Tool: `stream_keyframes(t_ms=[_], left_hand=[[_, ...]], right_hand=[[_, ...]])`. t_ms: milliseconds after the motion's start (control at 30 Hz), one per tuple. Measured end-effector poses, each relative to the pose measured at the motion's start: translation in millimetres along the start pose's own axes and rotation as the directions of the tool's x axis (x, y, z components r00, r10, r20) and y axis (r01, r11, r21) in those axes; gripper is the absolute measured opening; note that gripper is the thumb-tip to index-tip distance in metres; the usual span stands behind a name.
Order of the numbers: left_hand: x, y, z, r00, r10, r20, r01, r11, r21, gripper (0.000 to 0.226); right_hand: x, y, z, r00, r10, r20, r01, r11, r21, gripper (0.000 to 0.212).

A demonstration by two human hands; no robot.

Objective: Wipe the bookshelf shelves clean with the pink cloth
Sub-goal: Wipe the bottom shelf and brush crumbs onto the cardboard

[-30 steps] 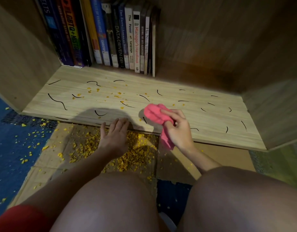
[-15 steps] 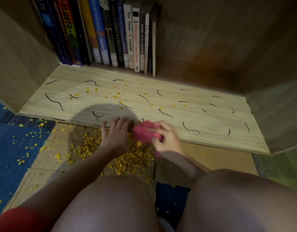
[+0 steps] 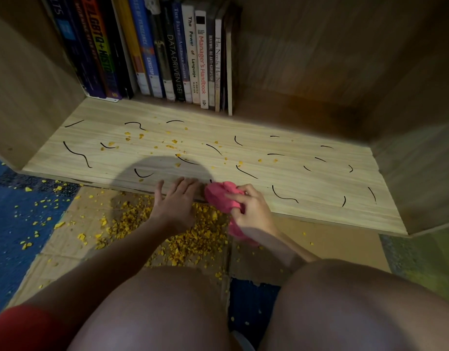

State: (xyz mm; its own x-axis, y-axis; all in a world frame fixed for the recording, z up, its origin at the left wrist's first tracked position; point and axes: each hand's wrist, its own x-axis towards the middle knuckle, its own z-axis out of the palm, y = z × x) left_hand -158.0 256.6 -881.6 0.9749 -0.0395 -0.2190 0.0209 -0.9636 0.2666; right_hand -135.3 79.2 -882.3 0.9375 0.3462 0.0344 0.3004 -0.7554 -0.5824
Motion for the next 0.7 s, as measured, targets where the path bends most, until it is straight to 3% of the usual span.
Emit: stream_keyframes(t_ms=[167,367,600,700], left_hand=[[13.3,0.3,-7.2,1.000,0.021,0.010,-0.020,1.000,-0.007,0.056],[41.0,10.5,-30.2,0.994,-0.009,0.112,-0.003,0.994,0.108,0.058],[69.8,23.7,-40.6,0.980,-0.009,0.198,-0.014,0.993,0.118,0.077],[72.7,25.0,-33.1,0.973,0.008,0.232,-0.037,0.992,0.122,0.081]], right_hand=[[7.4,7.8,-7.5,0.999,0.010,0.033,-0.013,0.996,0.083,0.038],[32.4,18.3,-49.8,0.950,0.206,-0.233,-0.128,0.942,0.311,0.038],[83.1,83.6,-76.8,0.847,0.431,-0.312,-0.395,0.902,0.175,0.036],[98.9,94.9,-72.2,0.849,0.456,-0.266,-0.452,0.888,0.078,0.036]])
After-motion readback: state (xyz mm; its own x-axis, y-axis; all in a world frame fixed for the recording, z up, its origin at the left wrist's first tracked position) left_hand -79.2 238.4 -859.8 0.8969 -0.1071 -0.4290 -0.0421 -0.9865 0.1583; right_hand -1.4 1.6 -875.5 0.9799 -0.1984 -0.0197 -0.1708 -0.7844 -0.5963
